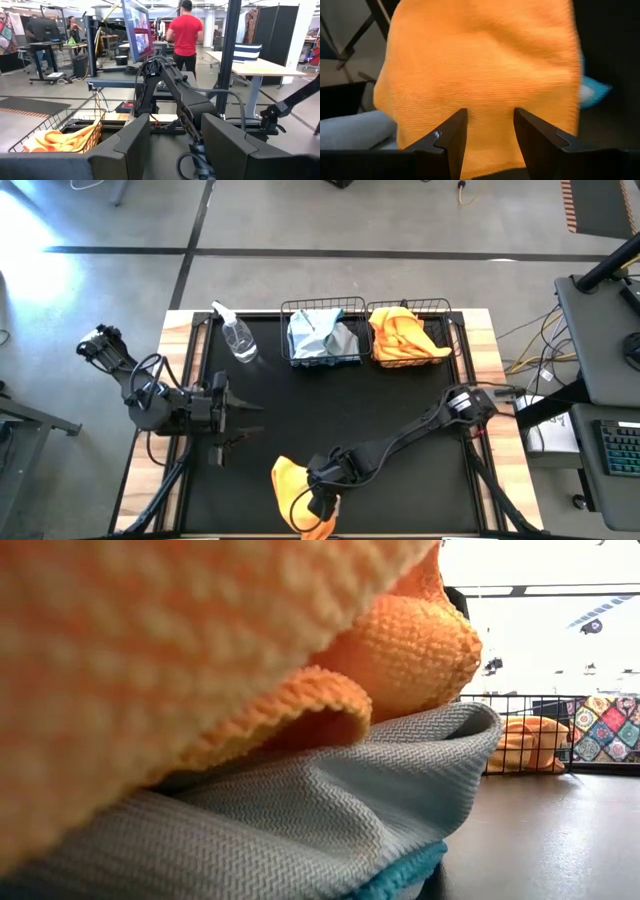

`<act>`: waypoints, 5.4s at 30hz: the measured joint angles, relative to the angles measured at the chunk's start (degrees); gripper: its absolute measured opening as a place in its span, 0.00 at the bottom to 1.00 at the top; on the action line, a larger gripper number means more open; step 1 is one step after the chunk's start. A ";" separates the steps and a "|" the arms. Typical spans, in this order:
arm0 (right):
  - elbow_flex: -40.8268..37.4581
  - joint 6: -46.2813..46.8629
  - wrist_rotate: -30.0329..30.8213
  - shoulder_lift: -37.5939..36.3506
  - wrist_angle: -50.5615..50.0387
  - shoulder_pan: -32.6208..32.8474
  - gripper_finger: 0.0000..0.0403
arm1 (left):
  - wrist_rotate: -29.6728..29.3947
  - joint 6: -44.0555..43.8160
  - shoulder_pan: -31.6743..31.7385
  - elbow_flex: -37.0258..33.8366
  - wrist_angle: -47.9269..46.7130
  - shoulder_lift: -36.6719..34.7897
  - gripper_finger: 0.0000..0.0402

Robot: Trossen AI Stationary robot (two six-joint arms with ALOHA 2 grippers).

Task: Sort microfiber towel by color & place in baskets
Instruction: Put the orange microfiber towel into the right black wire basket

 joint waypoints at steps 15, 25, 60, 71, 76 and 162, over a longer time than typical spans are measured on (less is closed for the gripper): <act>0.02 1.36 -1.57 4.11 4.74 -0.11 0.39 | 0.06 0.02 0.00 0.00 -2.24 -0.67 0.41; 0.02 0.60 -1.57 4.70 5.37 -0.36 0.39 | 0.06 0.59 0.00 0.00 -4.11 -0.78 0.41; 0.02 1.25 -1.50 2.16 10.47 -2.16 0.02 | 0.04 4.76 0.01 0.00 -4.93 -1.97 0.41; 1.51 -3.88 4.33 -3.66 18.51 -4.11 0.02 | 0.06 4.74 0.02 0.00 -7.59 -3.86 0.41; 7.53 -9.89 9.05 -4.48 18.61 -4.79 0.02 | 0.06 4.74 0.00 0.00 -8.79 -4.82 0.41; 31.82 -28.39 70.53 -16.46 -39.63 -23.99 0.02 | 4.40 1.38 -1.08 0.00 -8.90 -9.45 0.41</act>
